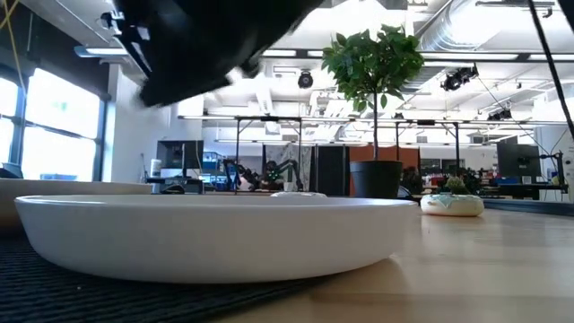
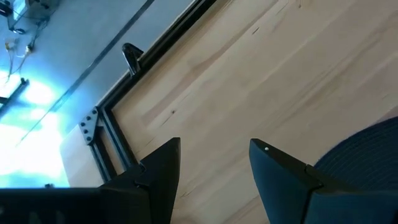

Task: Pick & Place donuts
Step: Put the small green donut on the left white plate

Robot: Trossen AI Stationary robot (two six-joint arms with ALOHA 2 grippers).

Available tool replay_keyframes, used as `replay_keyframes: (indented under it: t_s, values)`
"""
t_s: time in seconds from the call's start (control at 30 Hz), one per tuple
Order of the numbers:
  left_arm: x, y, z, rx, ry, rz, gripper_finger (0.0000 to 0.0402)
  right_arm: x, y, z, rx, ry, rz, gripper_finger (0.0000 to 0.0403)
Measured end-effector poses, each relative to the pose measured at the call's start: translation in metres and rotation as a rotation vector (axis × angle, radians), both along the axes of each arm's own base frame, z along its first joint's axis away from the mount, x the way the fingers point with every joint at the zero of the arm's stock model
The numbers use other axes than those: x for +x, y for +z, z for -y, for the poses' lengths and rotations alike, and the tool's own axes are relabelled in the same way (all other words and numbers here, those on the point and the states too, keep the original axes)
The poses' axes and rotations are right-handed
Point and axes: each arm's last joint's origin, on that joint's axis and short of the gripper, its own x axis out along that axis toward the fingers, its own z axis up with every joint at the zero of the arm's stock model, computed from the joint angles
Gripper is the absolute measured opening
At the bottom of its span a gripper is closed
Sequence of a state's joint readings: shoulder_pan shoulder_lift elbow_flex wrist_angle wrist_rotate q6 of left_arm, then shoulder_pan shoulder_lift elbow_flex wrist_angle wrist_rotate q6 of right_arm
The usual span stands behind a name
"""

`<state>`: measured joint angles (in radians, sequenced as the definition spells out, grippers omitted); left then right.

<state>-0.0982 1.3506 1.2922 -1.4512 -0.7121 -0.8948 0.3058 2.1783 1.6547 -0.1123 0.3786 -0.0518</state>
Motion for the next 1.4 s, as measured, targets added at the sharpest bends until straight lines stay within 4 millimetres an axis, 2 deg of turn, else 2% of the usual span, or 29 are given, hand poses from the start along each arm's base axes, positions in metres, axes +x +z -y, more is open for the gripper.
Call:
replay_keyframes:
  t_s: [0.2, 0.33, 0.47, 0.57, 0.73, 0.87, 1.07, 1.27, 1.4]
  values:
    - [0.016, -0.001, 0.003, -0.088, -0.047, 0.115, 0.0188, -0.050, 0.067, 0.024, -0.007, -0.106, -0.176, 0.0142]
    - [0.039, -0.002, 0.009, -0.179, -0.217, 0.198, 0.0188, -0.097, 0.109, 0.044, 0.046, -0.224, -0.296, 0.0142]
    - [0.066, -0.004, 0.014, -0.199, -0.416, 0.264, 0.0188, -0.143, 0.143, 0.057, 0.095, -0.350, -0.351, 0.0142]
    - [0.085, -0.012, 0.015, -0.148, -0.492, 0.275, 0.0188, -0.168, 0.160, 0.065, 0.124, -0.410, -0.369, 0.0142]
    - [0.124, -0.034, 0.017, -0.062, -0.544, 0.332, 0.0188, -0.201, 0.177, 0.072, 0.178, -0.445, -0.418, 0.0142]
    - [0.156, -0.056, 0.007, -0.110, -0.570, 0.441, 0.0188, -0.217, 0.184, 0.077, 0.215, -0.500, -0.445, 0.0142]
    - [0.198, -0.090, -0.031, -0.132, -0.581, 0.640, 0.0188, -0.233, 0.187, 0.081, 0.241, -0.598, -0.472, 0.0142]
    - [0.216, -0.118, -0.073, -0.118, -0.505, 0.598, 0.0188, -0.236, 0.188, 0.082, 0.191, -0.641, -0.447, 0.0142]
    - [0.229, -0.128, -0.087, -0.134, -0.506, 0.583, 0.0188, -0.236, 0.188, 0.083, 0.182, -0.634, -0.449, 0.0142]
